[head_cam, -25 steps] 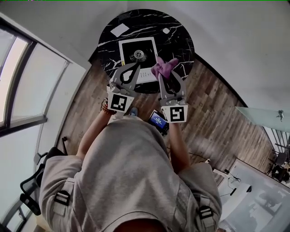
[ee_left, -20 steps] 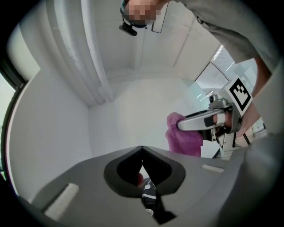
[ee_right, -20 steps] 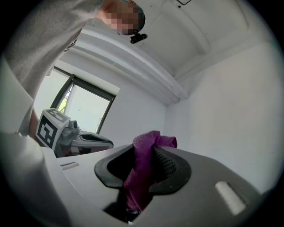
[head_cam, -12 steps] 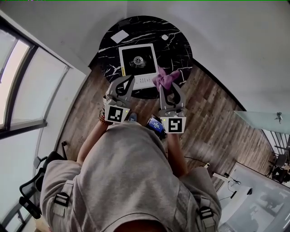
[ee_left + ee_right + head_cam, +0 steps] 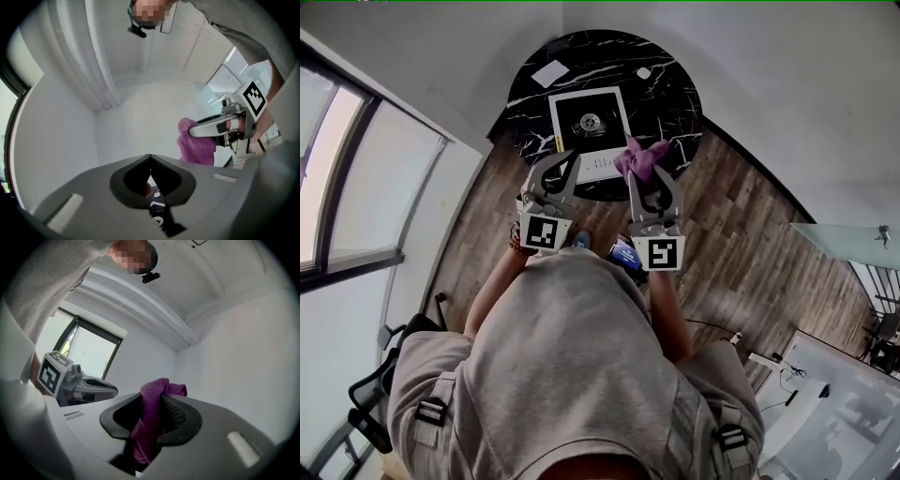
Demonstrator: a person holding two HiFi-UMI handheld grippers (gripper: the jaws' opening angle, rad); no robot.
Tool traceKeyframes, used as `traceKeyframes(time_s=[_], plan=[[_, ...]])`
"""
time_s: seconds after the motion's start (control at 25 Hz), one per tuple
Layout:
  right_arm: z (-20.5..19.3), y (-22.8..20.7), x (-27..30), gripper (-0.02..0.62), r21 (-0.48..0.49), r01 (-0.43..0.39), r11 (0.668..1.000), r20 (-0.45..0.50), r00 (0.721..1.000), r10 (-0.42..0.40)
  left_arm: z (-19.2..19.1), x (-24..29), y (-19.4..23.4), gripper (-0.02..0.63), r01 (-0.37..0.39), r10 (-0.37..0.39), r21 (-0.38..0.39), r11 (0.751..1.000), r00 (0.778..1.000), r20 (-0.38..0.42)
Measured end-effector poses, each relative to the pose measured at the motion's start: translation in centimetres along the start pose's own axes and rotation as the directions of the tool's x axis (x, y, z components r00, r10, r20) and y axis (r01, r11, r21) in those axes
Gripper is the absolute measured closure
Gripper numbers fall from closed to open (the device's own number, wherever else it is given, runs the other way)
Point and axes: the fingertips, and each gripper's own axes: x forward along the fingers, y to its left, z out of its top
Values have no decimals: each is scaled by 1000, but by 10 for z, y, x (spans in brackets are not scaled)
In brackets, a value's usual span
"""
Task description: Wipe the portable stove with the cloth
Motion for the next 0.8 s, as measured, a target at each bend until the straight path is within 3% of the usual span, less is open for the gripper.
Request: traceKeyframes(time_s=[0.28,0.48,0.8], plan=[[-3,3,8,468,1,-9,1000,-6,1000,9,-11,-2,8,612,-19,17,-38,999,999,-39],[-6,3,12,469,25,-6,1000,-12,1000,6,-5,3,9,612,-10,11,7,1000,1000,-14],[-10,1,15,469,37,-3,999,-14,1000,4,-7,9,10,612,-17,17,-10,1000,1000,-20]])
